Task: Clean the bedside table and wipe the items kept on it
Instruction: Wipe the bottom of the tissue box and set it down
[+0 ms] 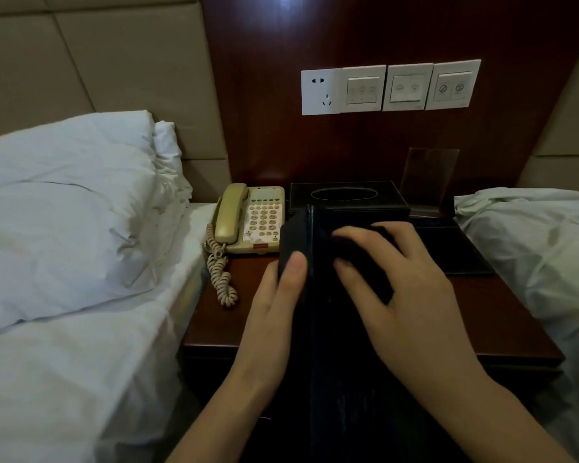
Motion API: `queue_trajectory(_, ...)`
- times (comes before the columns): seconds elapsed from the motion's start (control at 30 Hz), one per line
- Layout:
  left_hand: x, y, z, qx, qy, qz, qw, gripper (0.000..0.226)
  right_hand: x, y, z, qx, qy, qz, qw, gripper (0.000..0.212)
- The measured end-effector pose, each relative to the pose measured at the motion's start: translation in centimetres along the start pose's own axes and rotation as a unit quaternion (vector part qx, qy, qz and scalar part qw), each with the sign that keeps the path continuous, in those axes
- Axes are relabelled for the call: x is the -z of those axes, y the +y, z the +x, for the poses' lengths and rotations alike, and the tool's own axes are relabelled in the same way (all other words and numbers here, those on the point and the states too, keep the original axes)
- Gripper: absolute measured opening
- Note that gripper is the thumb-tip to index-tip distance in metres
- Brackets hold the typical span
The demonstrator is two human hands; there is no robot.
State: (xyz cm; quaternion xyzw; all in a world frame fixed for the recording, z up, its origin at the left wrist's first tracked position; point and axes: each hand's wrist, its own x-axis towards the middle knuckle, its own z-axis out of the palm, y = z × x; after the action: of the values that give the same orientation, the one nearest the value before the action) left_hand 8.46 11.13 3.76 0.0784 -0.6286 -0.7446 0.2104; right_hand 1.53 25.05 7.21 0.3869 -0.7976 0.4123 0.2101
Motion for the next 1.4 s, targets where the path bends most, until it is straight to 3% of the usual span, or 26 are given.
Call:
queue_trajectory(0.17,0.1,0.1,0.2,-0.018,0.042,0.011,0.999,0.052,-0.1,-0.5,-1.0,0.036,-0.046,-0.007,0.998,0.032)
queue_trajectory(0.3,0.9,0.0,0.6,0.061,0.043,-0.033,0.997,0.054,0.0,-1.2,-2.7,0.088,-0.111,-0.012,0.990,0.031)
queue_trajectory(0.5,0.2,0.2,0.4,0.060,0.044,0.033,0.997,0.052,0.4,0.5,-0.4,0.012,-0.042,-0.036,0.998,0.036)
queue_trajectory(0.6,0.4,0.2,0.7,0.062,0.076,0.020,0.995,0.044,0.8,-0.7,-1.9,0.077,-0.090,-0.050,0.992,0.032)
queue_trajectory(0.7,0.9,0.3,1.0,0.077,0.060,-0.037,0.995,0.054,0.6,-1.9,-2.7,0.129,-0.125,-0.044,0.983,0.033)
queue_trajectory(0.87,0.5,0.5,0.5,0.098,0.045,0.033,0.994,0.048,0.1,-0.9,-0.4,0.020,-0.058,-0.019,0.998,0.033)
queue_trajectory(0.93,0.5,0.6,0.7,0.124,0.054,0.032,0.990,0.039,0.3,-1.3,-1.1,0.041,-0.088,-0.028,0.995,0.032)
queue_trajectory(1.03,1.0,1.0,1.0,0.118,0.106,0.026,0.987,0.050,0.5,-1.7,-2.4,0.080,-0.133,-0.030,0.987,0.030)
queue_trajectory(1.1,1.2,1.4,0.7,0.120,0.115,0.027,0.986,0.059,0.7,-0.9,-2.4,0.020,-0.105,-0.019,0.994,0.030)
queue_trajectory(1.17,1.6,1.5,0.7,0.125,0.127,0.028,0.984,0.046,1.1,0.0,-2.3,-0.088,-0.078,0.027,0.993,0.036)
queue_trajectory(1.23,1.7,1.7,0.7,0.143,0.139,0.026,0.980,0.050,1.6,0.2,-2.0,-0.193,-0.086,0.158,0.965,0.027)
queue_trajectory(1.3,1.8,1.4,0.8,0.136,0.149,0.026,0.979,0.065,1.8,0.0,-1.7,-0.253,-0.101,0.306,0.912,0.021)
queue_trajectory(1.4,1.9,0.8,0.9,0.125,0.145,0.044,0.980,0.056,1.7,-0.5,-1.6,-0.273,-0.101,0.345,0.892,0.018)
